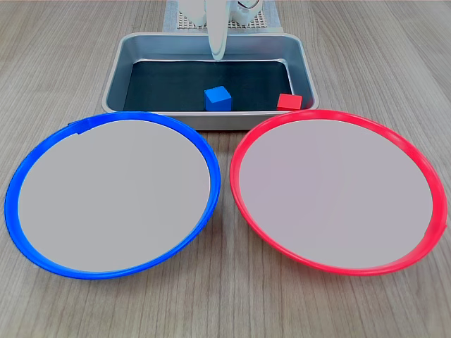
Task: Move two blocks from tray to matching dishes
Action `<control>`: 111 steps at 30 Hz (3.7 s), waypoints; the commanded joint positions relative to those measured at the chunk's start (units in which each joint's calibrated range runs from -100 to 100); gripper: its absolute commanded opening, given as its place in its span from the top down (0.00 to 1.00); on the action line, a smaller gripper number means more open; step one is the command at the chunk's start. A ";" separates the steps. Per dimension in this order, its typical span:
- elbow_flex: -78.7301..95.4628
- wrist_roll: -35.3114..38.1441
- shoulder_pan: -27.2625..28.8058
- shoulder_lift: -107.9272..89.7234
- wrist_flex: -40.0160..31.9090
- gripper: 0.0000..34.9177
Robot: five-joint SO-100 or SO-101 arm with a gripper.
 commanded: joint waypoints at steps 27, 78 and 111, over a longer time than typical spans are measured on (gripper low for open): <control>0.00 -0.24 0.35 -0.26 0.11 0.99; -49.16 28.03 -1.63 79.92 3.25 0.99; -82.39 18.41 -5.49 85.80 21.99 0.99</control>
